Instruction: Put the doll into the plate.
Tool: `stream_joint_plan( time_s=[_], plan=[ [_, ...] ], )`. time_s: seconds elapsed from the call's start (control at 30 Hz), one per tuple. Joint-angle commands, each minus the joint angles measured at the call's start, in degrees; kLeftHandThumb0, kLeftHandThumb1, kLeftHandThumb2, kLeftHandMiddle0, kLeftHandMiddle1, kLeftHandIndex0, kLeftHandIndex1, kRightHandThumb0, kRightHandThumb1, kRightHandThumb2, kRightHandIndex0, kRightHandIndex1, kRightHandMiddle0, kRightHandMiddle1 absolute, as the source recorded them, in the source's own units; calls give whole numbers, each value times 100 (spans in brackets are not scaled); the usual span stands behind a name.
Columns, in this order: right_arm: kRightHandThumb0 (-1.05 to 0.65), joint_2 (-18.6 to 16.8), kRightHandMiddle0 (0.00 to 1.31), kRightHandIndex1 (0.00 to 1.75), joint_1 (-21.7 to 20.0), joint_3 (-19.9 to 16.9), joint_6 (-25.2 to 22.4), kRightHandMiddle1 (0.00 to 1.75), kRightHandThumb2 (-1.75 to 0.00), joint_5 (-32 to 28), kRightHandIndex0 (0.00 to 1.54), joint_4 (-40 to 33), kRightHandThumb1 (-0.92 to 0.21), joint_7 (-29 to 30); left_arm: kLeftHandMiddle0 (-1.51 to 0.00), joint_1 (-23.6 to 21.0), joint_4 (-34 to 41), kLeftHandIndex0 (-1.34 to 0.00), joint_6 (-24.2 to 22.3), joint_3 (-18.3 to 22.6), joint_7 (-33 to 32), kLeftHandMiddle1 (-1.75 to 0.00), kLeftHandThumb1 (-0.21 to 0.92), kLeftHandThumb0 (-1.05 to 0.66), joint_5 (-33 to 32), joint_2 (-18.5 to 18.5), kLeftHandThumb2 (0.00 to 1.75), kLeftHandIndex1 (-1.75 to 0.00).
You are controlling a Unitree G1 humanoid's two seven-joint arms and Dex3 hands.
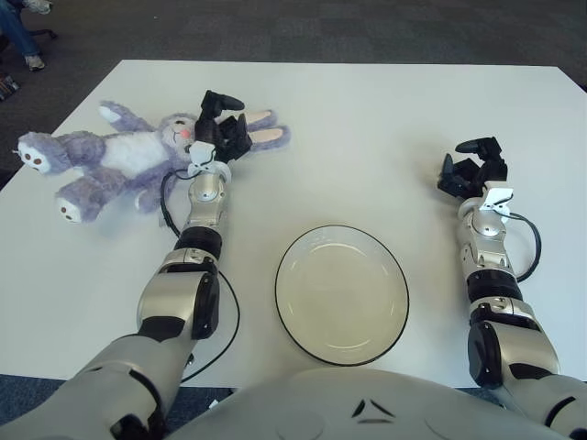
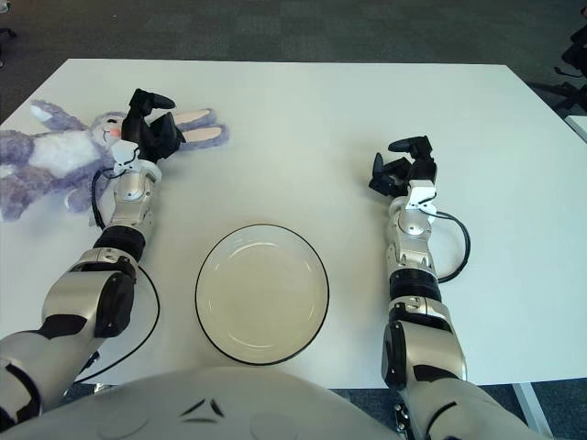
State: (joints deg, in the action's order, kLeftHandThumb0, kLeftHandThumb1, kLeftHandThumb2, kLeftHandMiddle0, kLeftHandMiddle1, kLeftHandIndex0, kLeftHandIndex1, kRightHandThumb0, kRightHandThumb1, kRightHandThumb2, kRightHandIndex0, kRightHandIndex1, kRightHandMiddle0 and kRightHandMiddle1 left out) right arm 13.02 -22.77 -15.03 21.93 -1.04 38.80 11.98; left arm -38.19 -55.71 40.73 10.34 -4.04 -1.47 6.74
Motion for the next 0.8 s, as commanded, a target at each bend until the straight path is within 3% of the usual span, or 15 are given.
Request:
stream_joint_plan(
  time_s=[0.0, 0.77],
  plan=[
    [-1, 35, 31, 156, -37, -10, -6, 175, -119, -21, 68, 61, -38, -23, -93, -131, 251, -31, 146, -1, -60, -167, 73, -37, 9, 25, 78, -175],
    [-1, 48, 31, 157, -105, -5, 47, 175, -121, -11, 68, 233, -37, -24, -94, 370, 1970, -33, -151, -122, 40, -171, 70, -38, -109, -147, 83, -175]
  ],
)
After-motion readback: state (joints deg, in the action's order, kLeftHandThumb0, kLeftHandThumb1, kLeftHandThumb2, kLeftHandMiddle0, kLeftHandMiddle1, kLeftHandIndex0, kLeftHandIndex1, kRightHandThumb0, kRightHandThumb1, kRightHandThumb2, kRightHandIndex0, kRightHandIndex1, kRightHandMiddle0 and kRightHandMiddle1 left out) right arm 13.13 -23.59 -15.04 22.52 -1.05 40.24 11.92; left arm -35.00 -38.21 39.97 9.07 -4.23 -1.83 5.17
